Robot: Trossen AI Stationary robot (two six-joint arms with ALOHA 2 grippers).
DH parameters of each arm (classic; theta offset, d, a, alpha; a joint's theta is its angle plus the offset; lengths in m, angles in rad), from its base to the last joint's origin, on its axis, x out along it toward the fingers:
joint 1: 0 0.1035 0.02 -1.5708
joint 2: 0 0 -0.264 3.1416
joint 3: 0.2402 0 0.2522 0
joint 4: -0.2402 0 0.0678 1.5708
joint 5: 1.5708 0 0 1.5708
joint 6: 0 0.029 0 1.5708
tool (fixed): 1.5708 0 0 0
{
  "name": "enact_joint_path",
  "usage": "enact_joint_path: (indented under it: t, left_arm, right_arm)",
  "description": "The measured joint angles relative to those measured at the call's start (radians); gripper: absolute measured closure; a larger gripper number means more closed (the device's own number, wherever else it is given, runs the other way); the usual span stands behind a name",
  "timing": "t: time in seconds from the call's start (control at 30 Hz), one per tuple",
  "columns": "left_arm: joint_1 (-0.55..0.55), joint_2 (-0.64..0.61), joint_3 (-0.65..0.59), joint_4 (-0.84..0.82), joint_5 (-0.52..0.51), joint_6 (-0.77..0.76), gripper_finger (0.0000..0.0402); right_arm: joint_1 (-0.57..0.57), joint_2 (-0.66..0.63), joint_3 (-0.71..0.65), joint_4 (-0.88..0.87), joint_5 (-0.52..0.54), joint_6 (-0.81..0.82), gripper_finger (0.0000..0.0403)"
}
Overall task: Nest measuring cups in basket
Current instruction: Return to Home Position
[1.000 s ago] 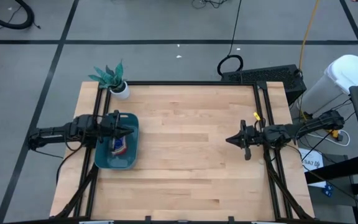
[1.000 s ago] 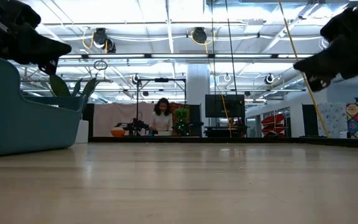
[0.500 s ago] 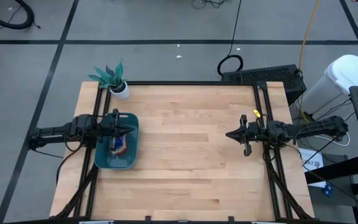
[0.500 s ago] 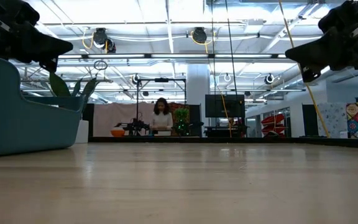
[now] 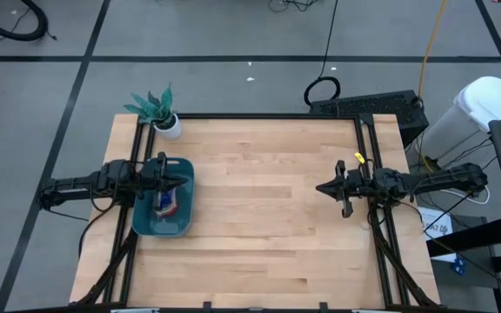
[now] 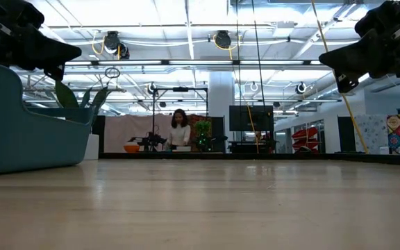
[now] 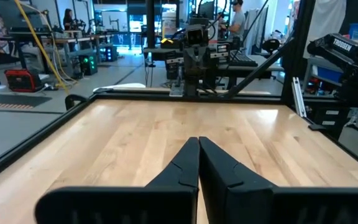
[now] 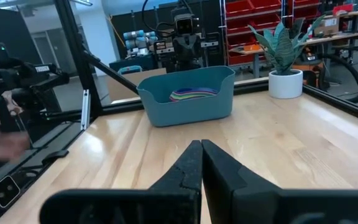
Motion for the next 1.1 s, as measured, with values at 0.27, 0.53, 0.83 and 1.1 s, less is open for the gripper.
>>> enact_joint_path:
  t: [0.27, 0.53, 0.83, 1.1]
  left_arm:
    - [0.0, 0.0, 0.0, 0.0, 0.0, 0.0, 0.0371]
    - [0.0, 0.0, 0.0, 0.0, 0.0, -0.001, 0.0371]
    - [0.0, 0.0, 0.0, 0.0, 0.0, 0.0, 0.0371]
    - [0.0, 0.0, 0.0, 0.0, -0.001, -0.001, 0.0371]
  right_arm:
    - [0.0, 0.0, 0.0, 0.0, 0.0, 0.0, 0.0403]
    - [0.0, 0.0, 0.0, 0.0, 0.001, 0.0, 0.0403]
    - [0.0, 0.0, 0.0, 0.0, 0.001, 0.0, 0.0403]
    - [0.0, 0.0, 0.0, 0.0, 0.001, 0.0, 0.0403]
